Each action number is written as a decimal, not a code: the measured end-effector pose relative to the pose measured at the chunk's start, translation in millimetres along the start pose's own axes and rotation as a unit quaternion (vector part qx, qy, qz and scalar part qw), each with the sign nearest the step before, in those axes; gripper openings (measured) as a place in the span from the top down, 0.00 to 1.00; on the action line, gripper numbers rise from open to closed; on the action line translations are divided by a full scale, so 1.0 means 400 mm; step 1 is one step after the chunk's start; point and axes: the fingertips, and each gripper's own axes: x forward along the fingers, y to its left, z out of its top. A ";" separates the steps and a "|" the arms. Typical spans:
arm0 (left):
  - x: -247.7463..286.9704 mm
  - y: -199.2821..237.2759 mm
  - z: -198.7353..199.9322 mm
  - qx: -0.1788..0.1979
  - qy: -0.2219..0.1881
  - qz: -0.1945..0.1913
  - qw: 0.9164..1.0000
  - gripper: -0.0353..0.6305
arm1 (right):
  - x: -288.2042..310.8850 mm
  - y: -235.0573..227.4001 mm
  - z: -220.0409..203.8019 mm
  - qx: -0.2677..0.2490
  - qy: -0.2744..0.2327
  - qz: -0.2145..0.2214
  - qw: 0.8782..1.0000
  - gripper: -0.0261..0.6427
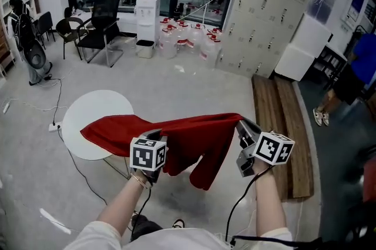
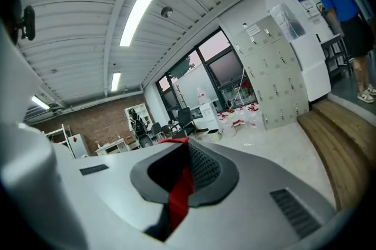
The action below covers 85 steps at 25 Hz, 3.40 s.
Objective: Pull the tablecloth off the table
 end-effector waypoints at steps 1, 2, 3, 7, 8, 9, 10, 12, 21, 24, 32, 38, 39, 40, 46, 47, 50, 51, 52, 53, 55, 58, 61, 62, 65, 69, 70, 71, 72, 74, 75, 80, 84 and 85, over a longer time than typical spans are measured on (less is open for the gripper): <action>0.012 -0.025 -0.006 0.001 0.003 -0.006 1.000 0.92 | -0.021 -0.020 0.001 0.000 -0.001 -0.007 1.000 0.92; 0.025 -0.050 -0.012 0.003 0.006 -0.012 1.000 0.92 | -0.042 -0.043 0.001 0.001 -0.003 -0.016 1.000 0.92; 0.036 -0.074 -0.018 0.006 0.009 -0.018 1.000 0.92 | -0.063 -0.066 0.000 0.003 -0.004 -0.024 1.000 0.92; 0.070 -0.158 -0.036 0.024 0.023 -0.042 0.999 0.92 | -0.140 -0.130 -0.001 0.014 -0.016 -0.051 0.998 0.92; 0.077 -0.179 -0.041 0.028 0.026 -0.049 0.998 0.92 | -0.160 -0.144 -0.003 0.017 -0.020 -0.057 0.998 0.92; 0.084 -0.199 -0.045 0.033 0.029 -0.055 0.997 0.92 | -0.179 -0.156 -0.005 0.019 -0.023 -0.063 0.998 0.92; 0.091 -0.219 -0.050 0.038 0.032 -0.062 0.997 0.92 | -0.199 -0.167 -0.005 0.021 -0.027 -0.070 0.997 0.92; 0.105 -0.258 -0.057 0.047 0.038 -0.076 0.995 0.92 | -0.239 -0.189 -0.004 0.022 -0.035 -0.083 0.996 0.92; 0.144 -0.418 -0.104 0.075 0.063 -0.138 0.986 0.92 | -0.408 -0.257 -0.013 0.035 -0.067 -0.141 0.987 0.92; 0.144 -0.428 -0.108 0.077 0.058 -0.145 0.985 0.92 | -0.426 -0.261 -0.024 0.037 -0.068 -0.150 0.986 0.92; 0.122 -0.335 -0.042 0.091 0.026 -0.127 0.987 0.92 | -0.374 -0.225 -0.030 0.025 -0.071 -0.173 0.982 0.92; 0.116 -0.206 0.022 0.086 0.013 -0.117 0.989 0.92 | -0.258 -0.176 -0.031 0.028 -0.073 -0.199 0.977 0.92; 0.115 -0.184 0.036 0.086 0.010 -0.116 0.989 0.92 | -0.239 -0.168 -0.032 0.032 -0.075 -0.202 0.976 0.92; 0.114 -0.162 0.050 0.085 0.007 -0.115 0.990 0.92 | -0.220 -0.158 -0.034 0.036 -0.077 -0.204 0.975 0.92; 0.101 -0.039 0.121 0.082 -0.014 -0.115 0.990 0.92 | -0.112 -0.095 -0.020 0.042 -0.103 -0.215 0.970 0.92; 0.099 -0.018 0.131 0.081 -0.018 -0.114 0.990 0.92 | -0.091 -0.084 -0.015 0.041 -0.107 -0.216 0.970 0.92; 0.094 0.058 0.164 0.072 -0.025 -0.108 0.991 0.92 | -0.017 -0.043 -0.001 0.036 -0.116 -0.218 0.968 0.92; 0.091 0.084 0.173 0.068 -0.026 -0.107 0.992 0.92 | 0.007 -0.030 -0.003 0.036 -0.118 -0.220 0.968 0.92; 0.087 0.108 0.178 0.065 -0.027 -0.106 0.992 0.92 | 0.027 -0.019 -0.008 0.037 -0.121 -0.223 0.967 0.92; 0.082 0.131 0.180 0.061 -0.028 -0.104 0.992 0.92 | 0.045 -0.008 -0.016 0.038 -0.124 -0.225 0.966 0.92; 0.073 0.172 0.176 0.053 -0.031 -0.099 0.993 0.92 | 0.078 0.011 -0.034 0.038 -0.126 -0.225 0.965 0.92; 0.063 0.228 0.165 0.033 -0.035 -0.089 0.995 0.92 | 0.127 0.032 -0.057 0.036 -0.119 -0.223 0.967 0.92; 0.051 0.279 0.146 0.013 -0.032 -0.077 0.996 0.92 | 0.176 0.048 -0.081 0.042 -0.103 -0.219 0.969 0.92; 0.048 0.294 0.138 0.006 -0.030 -0.072 0.997 0.92 | 0.190 0.054 -0.088 0.045 -0.099 -0.216 0.970 0.92; 0.043 0.328 0.122 -0.015 -0.025 -0.056 0.998 0.92 | 0.231 0.061 -0.099 0.049 -0.086 -0.204 0.974 0.92; 0.027 0.361 0.114 -0.047 -0.026 -0.034 0.998 0.92 | 0.271 0.064 -0.109 0.040 -0.062 -0.196 0.978 0.92; 0.024 0.366 0.114 -0.052 -0.028 -0.030 0.998 0.92 | 0.277 0.065 -0.111 0.037 -0.058 -0.193 0.979 0.92; 0.021 0.370 0.115 -0.055 -0.028 -0.027 0.998 0.92 | 0.283 0.066 -0.113 0.033 -0.055 -0.190 0.980 0.92; 0.019 0.373 0.118 -0.057 -0.028 -0.024 0.998 0.92 | 0.288 0.066 -0.114 0.031 -0.052 -0.188 0.980 0.92; 0.017 0.375 0.120 -0.059 -0.027 -0.019 0.998 0.92 | 0.296 0.058 -0.118 0.031 -0.045 -0.187 0.981 0.92; 0.018 0.375 0.117 -0.060 -0.025 -0.017 0.998 0.92 | 0.298 0.052 -0.124 0.034 -0.043 -0.188 0.981 0.92; 0.027 0.372 0.095 -0.061 -0.014 -0.008 0.998 0.92 | 0.297 0.031 -0.149 0.037 -0.036 -0.187 0.981 0.92; 0.028 0.363 0.105 -0.058 -0.015 -0.004 0.998 0.92 | 0.297 0.023 -0.144 0.036 -0.034 -0.185 0.982 0.92; 0.028 0.359 0.103 -0.058 -0.014 -0.004 0.998 0.92 | 0.297 0.021 -0.144 0.037 -0.034 -0.184 0.982 0.92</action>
